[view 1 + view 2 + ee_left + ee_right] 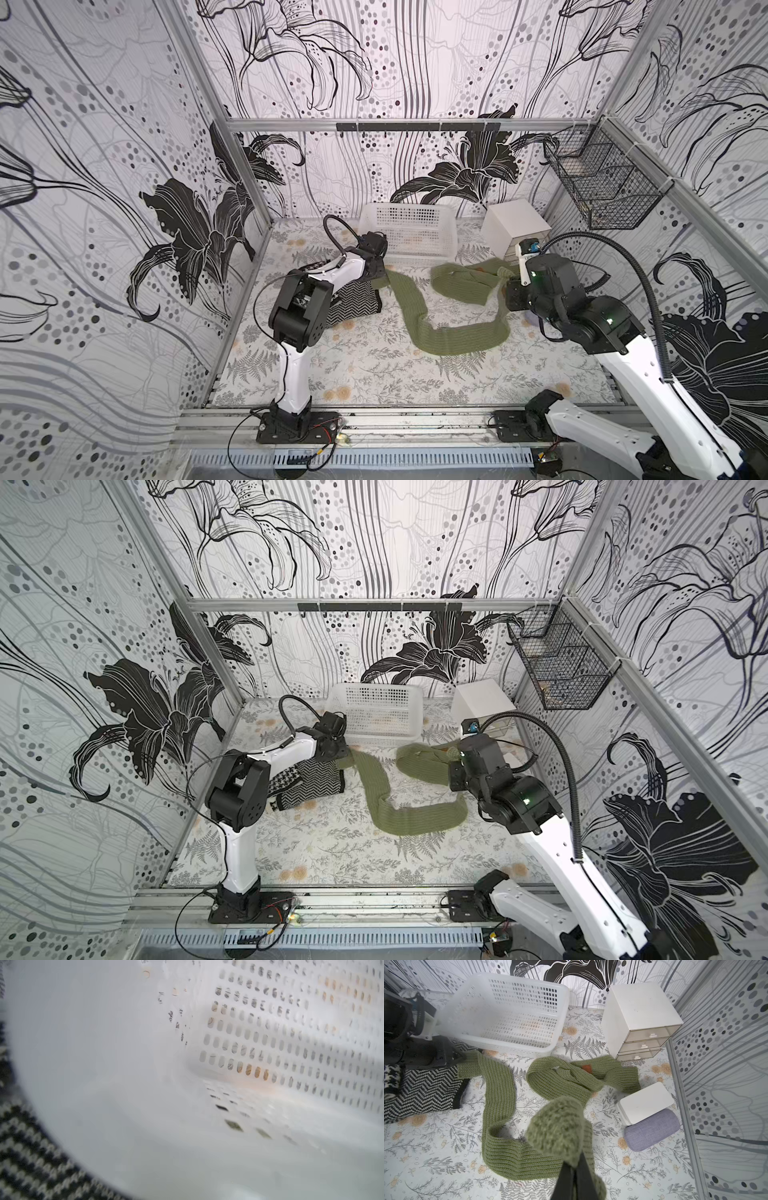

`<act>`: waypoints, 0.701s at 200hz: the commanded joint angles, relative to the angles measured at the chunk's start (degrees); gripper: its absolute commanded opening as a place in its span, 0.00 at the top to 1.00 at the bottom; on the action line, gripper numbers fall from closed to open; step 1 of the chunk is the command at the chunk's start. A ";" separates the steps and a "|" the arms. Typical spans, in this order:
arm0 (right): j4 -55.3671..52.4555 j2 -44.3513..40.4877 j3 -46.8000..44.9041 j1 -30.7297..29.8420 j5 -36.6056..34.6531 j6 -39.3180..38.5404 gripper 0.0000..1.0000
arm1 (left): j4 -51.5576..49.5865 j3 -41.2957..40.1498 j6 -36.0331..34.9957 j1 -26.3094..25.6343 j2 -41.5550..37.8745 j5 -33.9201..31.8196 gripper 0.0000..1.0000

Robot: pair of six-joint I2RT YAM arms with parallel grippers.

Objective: Roll up the scarf and place it into the basket
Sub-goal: Flatten out the scarf at the center of the board.

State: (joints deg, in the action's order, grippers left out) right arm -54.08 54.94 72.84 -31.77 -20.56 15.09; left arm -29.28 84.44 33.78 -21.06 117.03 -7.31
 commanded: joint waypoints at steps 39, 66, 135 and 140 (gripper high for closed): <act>1.23 -1.07 0.22 0.22 2.75 -3.86 1.00 | -4.60 -7.38 -0.41 0.04 -19.71 -11.50 1.00; 2.13 -5.67 0.84 0.22 13.82 -5.91 1.00 | -8.32 -14.33 -0.57 -1.11 -35.53 -15.32 1.00; -1.17 -14.94 2.61 0.22 22.34 -1.52 1.00 | -7.41 -32.57 -11.49 -7.92 -71.16 -12.16 1.00; -1.68 -14.81 2.39 0.22 21.36 -1.21 1.00 | -6.53 -34.16 -13.14 -8.32 -73.69 -10.70 1.00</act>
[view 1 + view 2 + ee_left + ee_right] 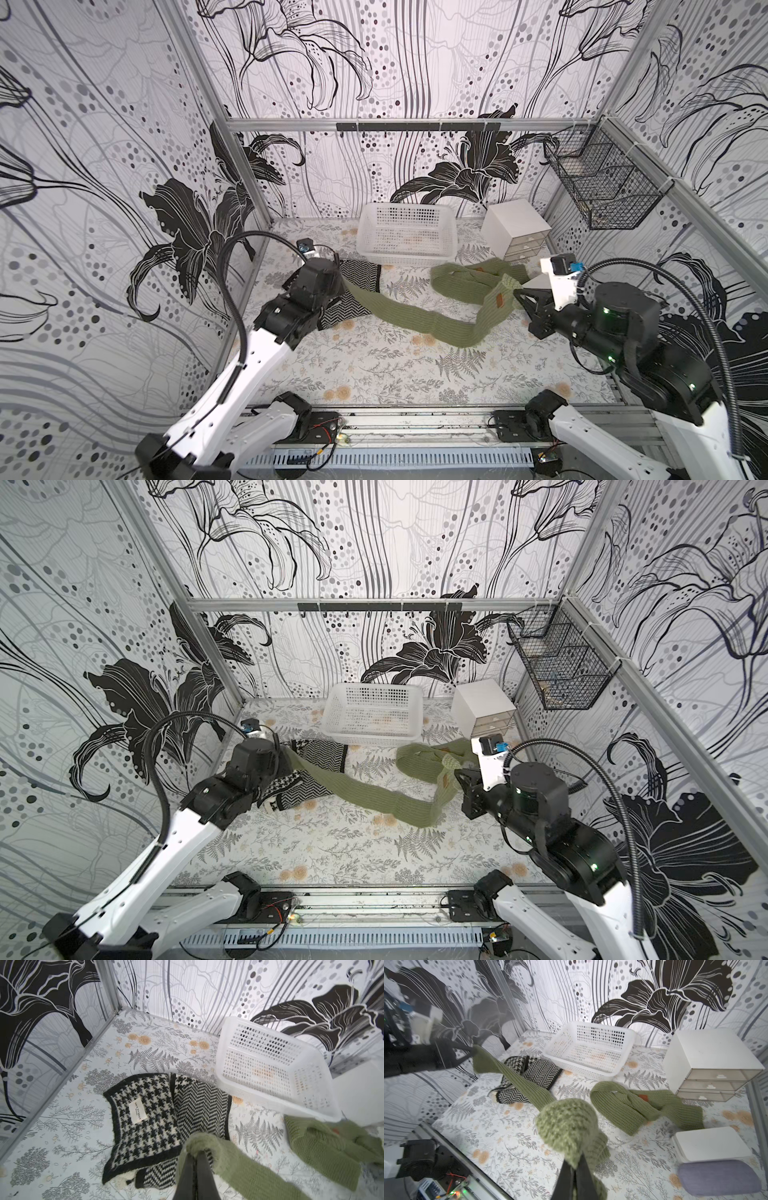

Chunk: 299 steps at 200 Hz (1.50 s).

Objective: Roll up the scarf and place it into the basket
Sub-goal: Flatten out the scarf at the center of the board.

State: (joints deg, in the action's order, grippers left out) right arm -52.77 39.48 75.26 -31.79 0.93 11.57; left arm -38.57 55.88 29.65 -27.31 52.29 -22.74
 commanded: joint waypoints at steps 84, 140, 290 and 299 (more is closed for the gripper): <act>-16.99 4.98 3.28 0.24 -44.92 9.37 1.00 | -5.69 0.54 -10.05 -2.58 -5.82 1.45 0.01; -15.39 13.01 9.20 0.24 -45.17 4.97 1.00 | -3.27 2.10 -5.85 -2.44 3.31 4.83 0.01; 9.16 35.05 -3.82 -11.72 5.29 12.99 1.00 | -2.93 4.66 12.18 14.23 13.18 16.46 0.01; 11.57 38.91 -1.69 -15.38 5.75 13.76 1.00 | -4.76 6.42 11.20 19.38 11.98 18.09 0.01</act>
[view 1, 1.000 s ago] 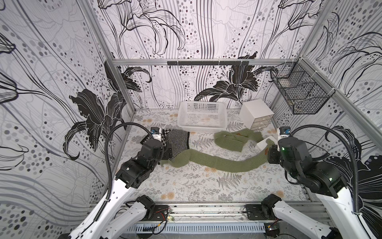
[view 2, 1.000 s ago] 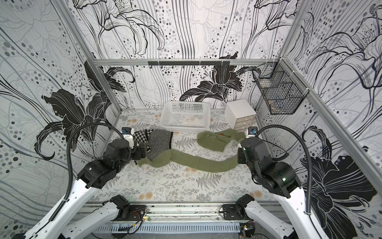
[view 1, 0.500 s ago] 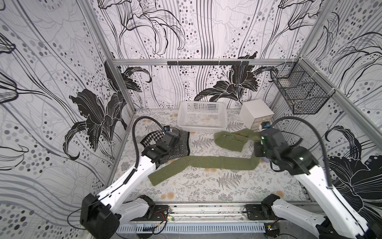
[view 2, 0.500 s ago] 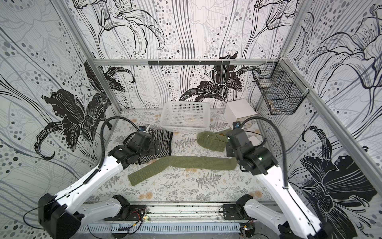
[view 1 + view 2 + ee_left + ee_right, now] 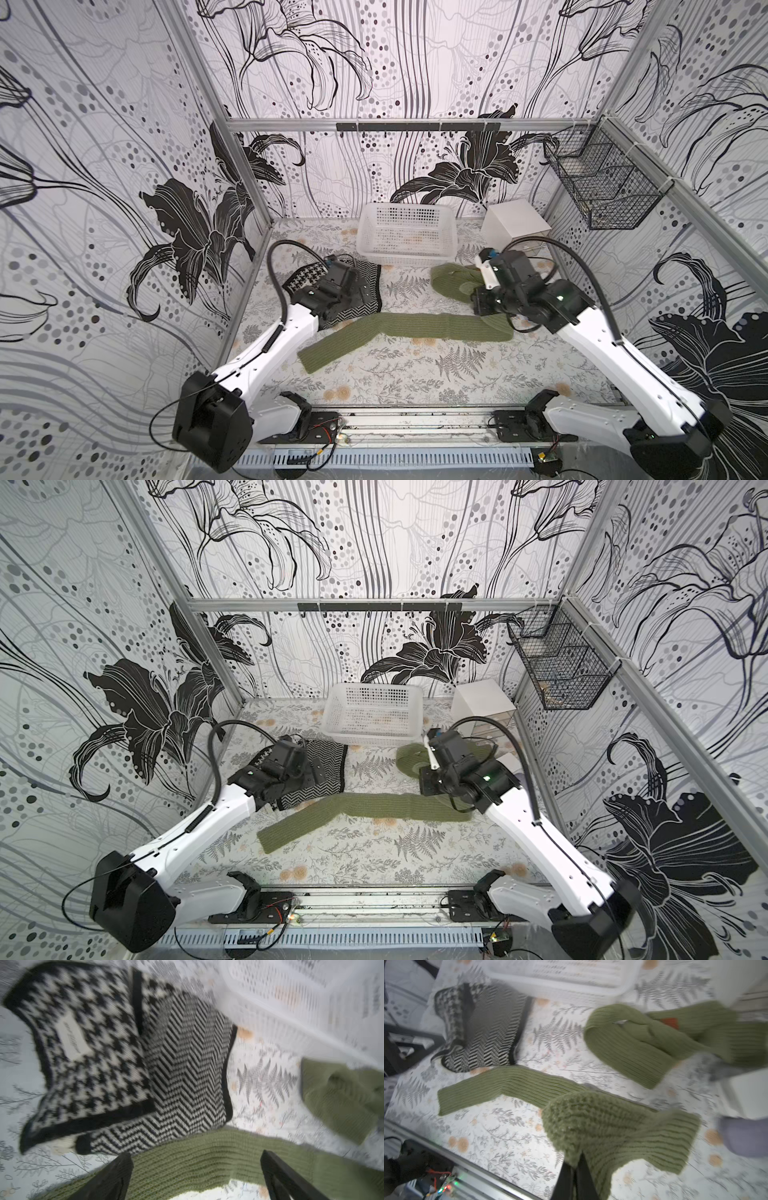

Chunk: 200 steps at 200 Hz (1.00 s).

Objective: Roll up the scarf and place it into the basket
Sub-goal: Flatten out the scarf at the center of the board, then fold the scarf at the center of the board.

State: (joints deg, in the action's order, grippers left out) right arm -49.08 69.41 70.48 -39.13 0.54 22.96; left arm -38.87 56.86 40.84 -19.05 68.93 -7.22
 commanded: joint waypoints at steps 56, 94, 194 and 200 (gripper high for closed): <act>14.83 31.77 22.25 -23.15 10.96 3.77 0.41 | -7.31 10.43 -5.65 26.40 -5.25 9.40 0.01; 16.66 17.46 4.60 -16.37 3.14 6.24 0.00 | -3.98 6.37 -7.91 22.25 -2.05 14.71 0.01; 14.04 4.19 -23.10 -6.14 6.67 15.80 0.13 | 1.69 -2.12 4.53 -7.39 7.08 8.55 0.01; 15.21 4.58 -24.26 -6.13 7.30 16.41 0.12 | 1.69 -1.64 4.29 -7.35 7.01 8.21 0.01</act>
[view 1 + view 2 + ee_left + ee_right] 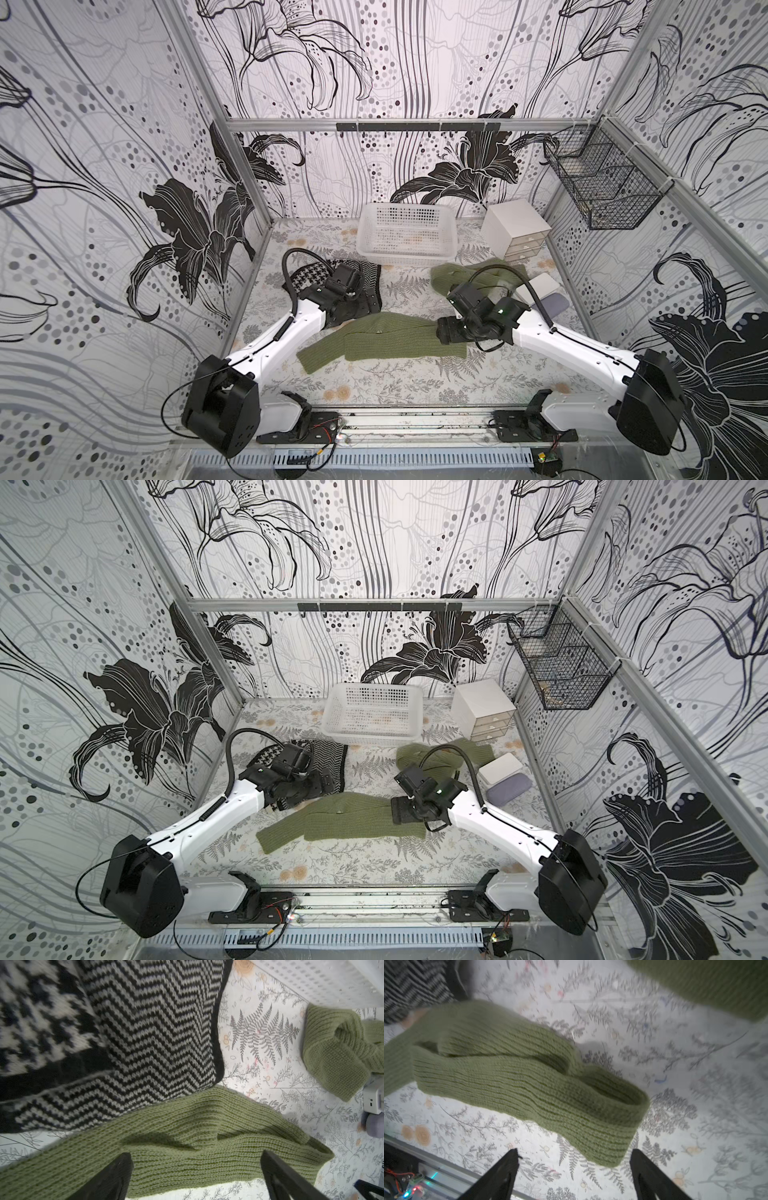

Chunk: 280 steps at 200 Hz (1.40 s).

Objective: Roll up the scarf and place it into the basket
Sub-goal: Fold the scarf at the center of the board.

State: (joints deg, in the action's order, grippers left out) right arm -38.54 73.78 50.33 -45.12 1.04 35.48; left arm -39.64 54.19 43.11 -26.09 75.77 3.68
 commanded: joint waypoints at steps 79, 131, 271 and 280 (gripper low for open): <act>-18.37 14.25 -0.34 0.21 -17.94 12.76 0.03 | -2.47 9.86 -3.54 -0.19 1.91 -4.81 0.01; -26.78 8.88 -2.64 1.35 -26.52 18.90 1.00 | -0.20 9.42 -4.27 -0.31 3.75 -2.55 0.01; 2.17 13.98 -1.32 10.63 -2.04 0.94 1.00 | -0.52 9.81 -6.91 -0.24 5.66 -2.65 0.01; -0.76 13.34 -1.69 11.29 -4.85 2.41 1.00 | -0.63 9.88 -7.21 -0.07 5.61 -2.72 0.01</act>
State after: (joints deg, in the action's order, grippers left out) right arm -36.99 86.41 47.77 -35.73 -3.68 38.37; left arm -40.51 62.85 37.58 -26.63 82.08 1.83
